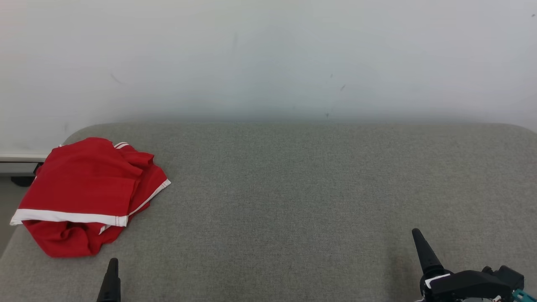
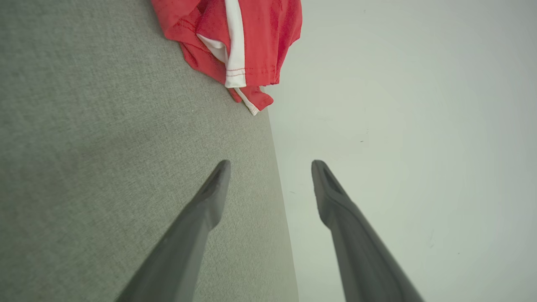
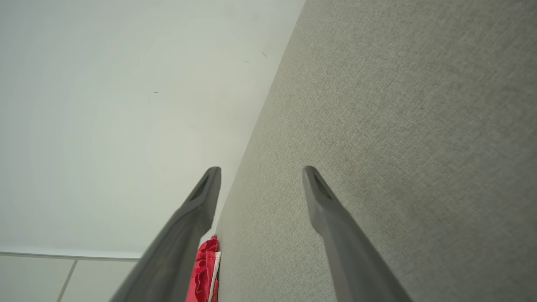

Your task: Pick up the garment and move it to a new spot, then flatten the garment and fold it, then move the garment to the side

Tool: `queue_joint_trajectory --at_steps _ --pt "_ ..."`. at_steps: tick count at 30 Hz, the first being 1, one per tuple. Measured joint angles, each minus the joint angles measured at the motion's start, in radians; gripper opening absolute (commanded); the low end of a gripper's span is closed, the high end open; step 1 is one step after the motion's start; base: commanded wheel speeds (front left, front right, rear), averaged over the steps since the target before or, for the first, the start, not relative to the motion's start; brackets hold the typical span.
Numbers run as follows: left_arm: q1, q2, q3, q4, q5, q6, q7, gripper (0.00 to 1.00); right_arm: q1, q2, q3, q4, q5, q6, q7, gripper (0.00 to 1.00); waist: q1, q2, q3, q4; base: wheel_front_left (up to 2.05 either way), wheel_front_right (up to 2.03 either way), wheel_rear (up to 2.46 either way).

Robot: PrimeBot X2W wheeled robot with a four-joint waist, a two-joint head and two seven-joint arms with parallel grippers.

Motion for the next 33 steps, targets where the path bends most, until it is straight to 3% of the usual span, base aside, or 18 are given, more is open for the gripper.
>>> queue_joint_trajectory --at_steps 18,33 --pt "0.009 0.025 -0.038 -0.034 0.227 0.072 -0.069 1.0 -0.022 -0.044 0.091 0.004 -0.236 -0.063 -0.068 1.0 0.0 0.0 -0.028 -0.008 0.0 0.0 0.0" --pt "0.025 0.074 -0.119 -0.044 0.481 0.124 -0.122 1.0 -0.04 -0.096 0.191 0.016 -0.495 -0.116 -0.123 1.0 0.0 0.0 -0.052 -0.015 0.0 0.0 0.0"
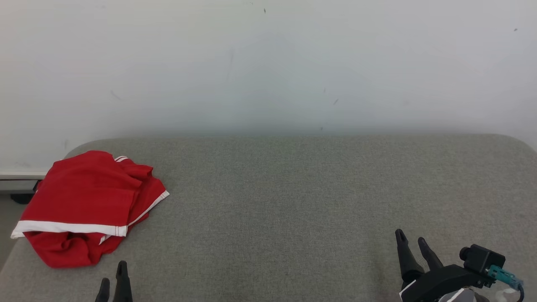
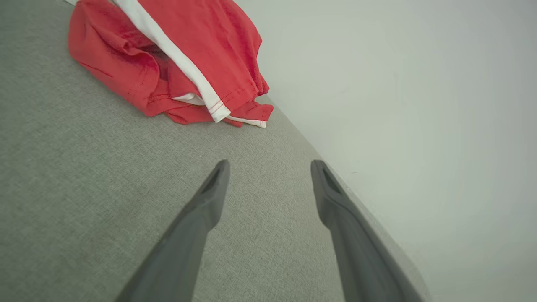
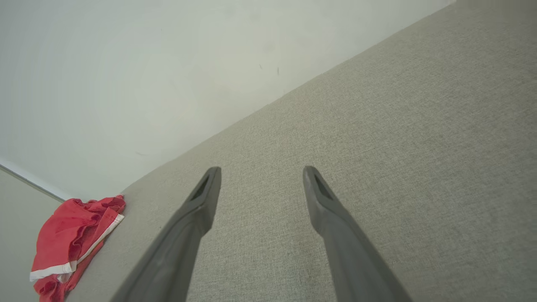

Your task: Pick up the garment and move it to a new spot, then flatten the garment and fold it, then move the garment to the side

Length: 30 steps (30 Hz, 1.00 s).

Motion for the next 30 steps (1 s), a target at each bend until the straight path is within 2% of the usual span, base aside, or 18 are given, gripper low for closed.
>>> queue_joint_trajectory --at_steps 25,30 --pt "0.016 0.085 -0.132 0.007 0.402 0.071 -0.09 1.0 -0.041 -0.064 0.156 0.034 -0.386 -0.064 -0.09 1.0 -0.0001 -0.0001 -0.04 -0.002 0.0 0.0 0.0" --pt "0.016 0.094 -0.141 0.009 0.429 0.077 -0.099 1.0 -0.041 -0.068 0.167 0.035 -0.416 -0.069 -0.098 1.0 -0.0001 -0.0001 -0.042 -0.001 0.0 0.0 0.0"
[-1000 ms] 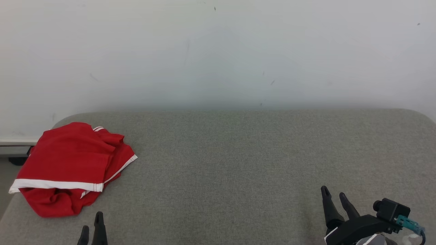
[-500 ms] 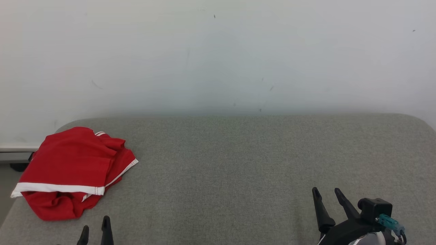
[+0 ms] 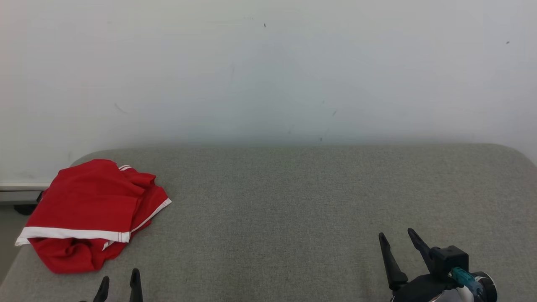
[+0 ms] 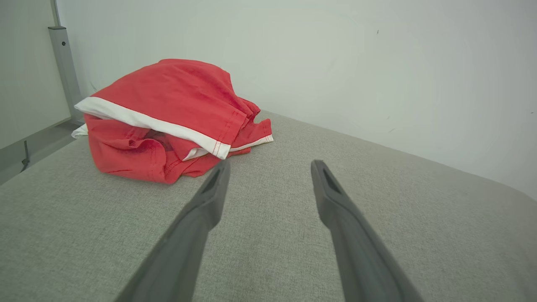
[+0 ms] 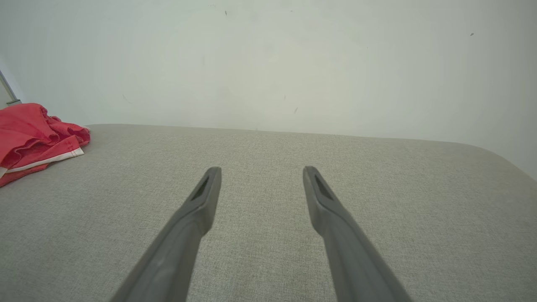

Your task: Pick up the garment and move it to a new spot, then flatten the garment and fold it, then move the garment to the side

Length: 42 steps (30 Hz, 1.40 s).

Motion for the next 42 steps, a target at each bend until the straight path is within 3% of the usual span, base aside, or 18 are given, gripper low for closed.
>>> queue_joint_trajectory --at_steps 20,42 --pt "-0.003 0.01 -0.008 -0.003 0.052 0.002 0.0 1.0 0.031 0.043 -0.153 0.006 0.011 -0.001 -0.003 1.0 0.0 0.0001 -0.005 0.02 0.0 0.0 0.0" --pt "-0.003 0.016 -0.032 -0.023 0.061 0.009 0.139 1.0 0.076 0.068 -0.232 -0.002 -0.018 -0.001 0.051 1.0 0.0001 0.0001 -0.015 0.026 0.0 0.0 0.0"
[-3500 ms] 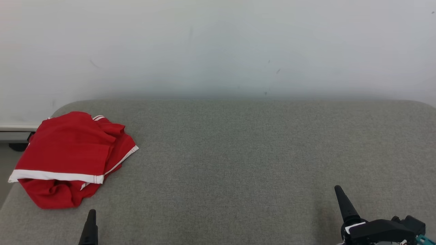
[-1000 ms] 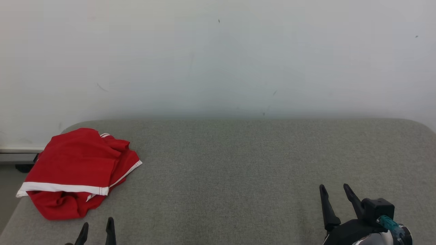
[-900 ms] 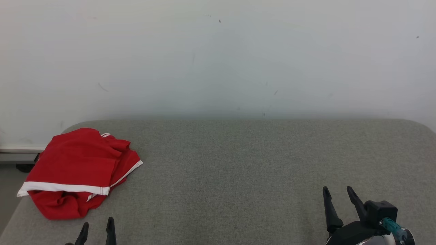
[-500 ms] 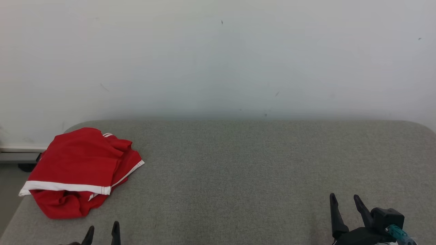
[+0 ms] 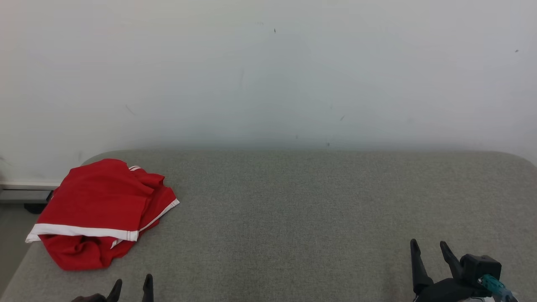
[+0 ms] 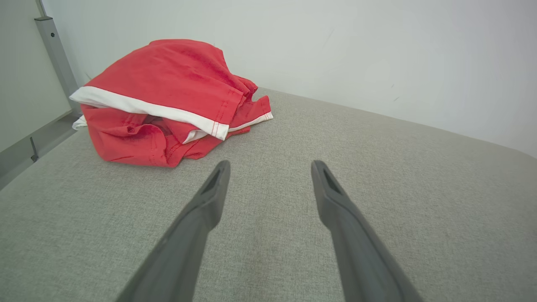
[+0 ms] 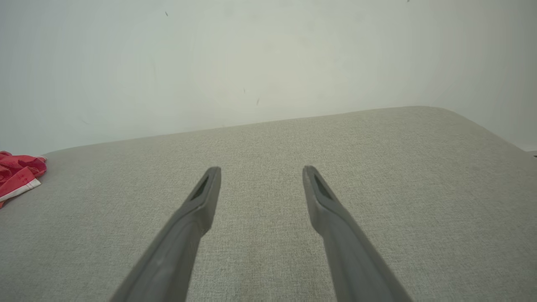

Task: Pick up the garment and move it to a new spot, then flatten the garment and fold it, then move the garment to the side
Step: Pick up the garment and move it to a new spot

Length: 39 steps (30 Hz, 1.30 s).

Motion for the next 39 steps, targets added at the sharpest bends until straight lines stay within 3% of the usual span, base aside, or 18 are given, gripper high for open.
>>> queue_joint_trajectory --at_steps 8,19,33,39 --pt "-0.004 0.0 -0.02 -0.006 0.026 0.0 0.034 1.0 0.049 0.002 -0.033 -0.012 -0.014 0.0 0.015 1.0 0.0 0.0 -0.002 0.031 0.0 0.0 0.0" --pt "-0.004 0.02 -0.026 -0.03 0.038 0.0 0.063 1.0 0.073 0.038 -0.042 -0.03 -0.014 0.0 0.043 1.0 0.0 0.0 -0.002 0.128 0.0 0.0 0.0" --pt "-0.005 0.043 0.002 -0.077 0.05 0.0 0.096 1.0 0.072 0.076 -0.046 -0.058 -0.014 0.0 0.066 1.0 0.0001 0.0 0.016 0.329 0.0 0.0 0.0" --pt "-0.006 0.046 0.013 -0.084 0.05 0.0 0.103 1.0 0.062 0.078 -0.036 -0.063 -0.026 0.0 0.067 1.0 0.0 0.0 0.026 0.386 0.0 0.0 0.0"
